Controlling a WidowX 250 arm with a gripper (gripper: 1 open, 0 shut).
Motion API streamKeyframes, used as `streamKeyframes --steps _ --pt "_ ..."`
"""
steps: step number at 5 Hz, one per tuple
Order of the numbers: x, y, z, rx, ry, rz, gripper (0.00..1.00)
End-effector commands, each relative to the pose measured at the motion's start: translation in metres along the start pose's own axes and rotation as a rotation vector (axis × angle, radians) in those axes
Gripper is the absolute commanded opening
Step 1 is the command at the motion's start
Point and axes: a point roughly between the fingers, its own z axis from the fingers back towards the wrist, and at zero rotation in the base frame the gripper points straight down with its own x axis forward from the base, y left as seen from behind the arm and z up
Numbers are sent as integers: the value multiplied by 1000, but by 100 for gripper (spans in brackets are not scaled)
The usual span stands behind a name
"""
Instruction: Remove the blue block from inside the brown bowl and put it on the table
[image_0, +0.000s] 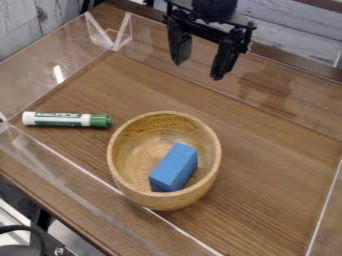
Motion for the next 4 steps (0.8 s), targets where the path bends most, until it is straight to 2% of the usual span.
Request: streamKeyframes --steps 1,3,4 --pt "-10 -4 -7 -2 1 12 100" --pt "-54 -16 -19 -15 -77 54 100" --pt "-65 -20 -26 -25 -107 67 100"
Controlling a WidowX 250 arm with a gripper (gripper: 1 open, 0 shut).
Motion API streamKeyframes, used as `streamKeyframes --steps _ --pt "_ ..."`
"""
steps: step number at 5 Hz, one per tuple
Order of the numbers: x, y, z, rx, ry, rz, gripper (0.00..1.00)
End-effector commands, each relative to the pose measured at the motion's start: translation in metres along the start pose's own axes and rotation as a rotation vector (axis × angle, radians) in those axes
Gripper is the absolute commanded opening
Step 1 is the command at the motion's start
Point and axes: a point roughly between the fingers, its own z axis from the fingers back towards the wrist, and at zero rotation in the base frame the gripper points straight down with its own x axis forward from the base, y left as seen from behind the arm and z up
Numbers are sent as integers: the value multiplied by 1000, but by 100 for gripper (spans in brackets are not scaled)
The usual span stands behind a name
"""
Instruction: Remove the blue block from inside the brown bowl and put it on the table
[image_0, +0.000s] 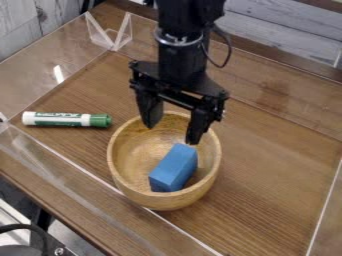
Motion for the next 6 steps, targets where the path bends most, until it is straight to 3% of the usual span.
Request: streamKeyframes --steps 1,3,6 --pt "1 -4 0 -18 -59 -3 100" --pt "-3 -7 -24 -39 -84 -3 100" --pt "-2 -9 -39 -47 -87 -10 100"
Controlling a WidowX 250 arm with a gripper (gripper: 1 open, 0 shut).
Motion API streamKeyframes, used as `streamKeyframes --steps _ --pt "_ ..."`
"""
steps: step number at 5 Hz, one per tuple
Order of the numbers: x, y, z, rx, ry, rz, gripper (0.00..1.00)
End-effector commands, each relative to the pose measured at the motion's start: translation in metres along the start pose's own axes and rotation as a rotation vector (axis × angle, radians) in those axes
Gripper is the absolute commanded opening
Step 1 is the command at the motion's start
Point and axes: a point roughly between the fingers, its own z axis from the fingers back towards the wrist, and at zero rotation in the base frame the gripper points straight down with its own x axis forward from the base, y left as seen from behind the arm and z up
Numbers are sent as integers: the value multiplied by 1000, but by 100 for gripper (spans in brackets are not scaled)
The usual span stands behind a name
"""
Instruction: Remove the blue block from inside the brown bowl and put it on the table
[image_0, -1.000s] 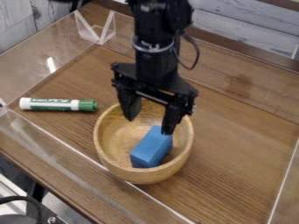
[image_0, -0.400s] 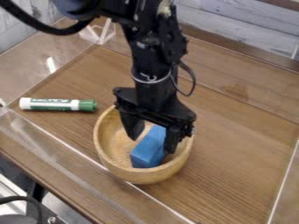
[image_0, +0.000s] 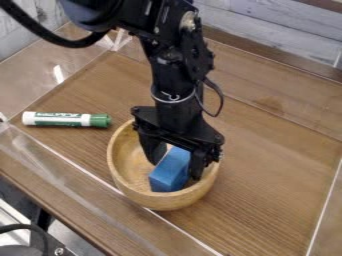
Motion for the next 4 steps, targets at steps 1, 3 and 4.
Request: streamKeyframes --steps 1,3,4 --pt "5 -3 4 -11 -30 -8 100" --pt "5 -3 4 -16 -39 -1 100" --pt "5 -3 4 -18 -44 3 100"
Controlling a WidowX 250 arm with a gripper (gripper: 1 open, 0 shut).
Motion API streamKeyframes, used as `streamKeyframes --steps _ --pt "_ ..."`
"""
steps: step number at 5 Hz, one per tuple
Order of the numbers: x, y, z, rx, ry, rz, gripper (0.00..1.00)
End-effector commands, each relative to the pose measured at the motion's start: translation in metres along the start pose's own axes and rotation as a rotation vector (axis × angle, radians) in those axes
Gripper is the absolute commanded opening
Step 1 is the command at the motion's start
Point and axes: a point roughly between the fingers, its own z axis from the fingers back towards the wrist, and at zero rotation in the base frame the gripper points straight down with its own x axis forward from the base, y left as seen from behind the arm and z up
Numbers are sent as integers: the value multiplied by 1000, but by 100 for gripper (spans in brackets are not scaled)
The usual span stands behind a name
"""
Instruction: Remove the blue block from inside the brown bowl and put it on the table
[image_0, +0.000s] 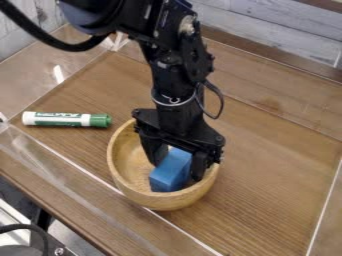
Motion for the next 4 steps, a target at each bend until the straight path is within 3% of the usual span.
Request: streamKeyframes --steps 1,4 --pt "5 -2 7 -8 -36 -1 100" --pt "6 -2 7 -11 -47 9 100"
